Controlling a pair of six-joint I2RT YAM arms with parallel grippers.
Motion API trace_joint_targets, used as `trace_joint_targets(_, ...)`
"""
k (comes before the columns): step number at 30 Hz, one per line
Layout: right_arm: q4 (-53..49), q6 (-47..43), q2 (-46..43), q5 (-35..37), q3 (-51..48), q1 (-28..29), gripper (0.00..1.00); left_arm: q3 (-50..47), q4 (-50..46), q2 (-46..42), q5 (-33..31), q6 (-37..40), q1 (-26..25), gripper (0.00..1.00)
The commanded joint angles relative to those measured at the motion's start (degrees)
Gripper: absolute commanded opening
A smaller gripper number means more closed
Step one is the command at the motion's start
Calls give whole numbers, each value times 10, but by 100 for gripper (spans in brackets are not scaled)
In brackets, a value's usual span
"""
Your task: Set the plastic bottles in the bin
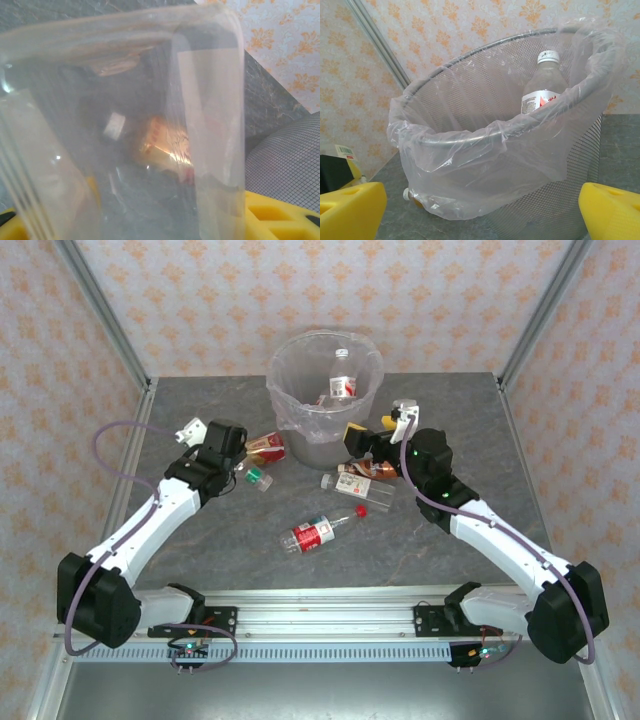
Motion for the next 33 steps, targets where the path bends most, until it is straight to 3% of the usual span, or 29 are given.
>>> trace_joint_targets(1, 28, 6, -9, 11, -10, -1, 99, 41, -16, -17, -36, 50, 4, 49)
trace_joint_targets(12, 36, 11, -11, 42, -16, 0, 99, 135, 54, -2, 0, 129, 4, 48)
trace_joint_targets(23, 25, 11, -26, 58, -20, -1, 99, 289, 88, 58, 10, 210, 4, 49)
trace_joint_targets(33, 15, 18, -62, 72, -36, -1, 99, 409, 95, 144, 102, 256, 4, 50)
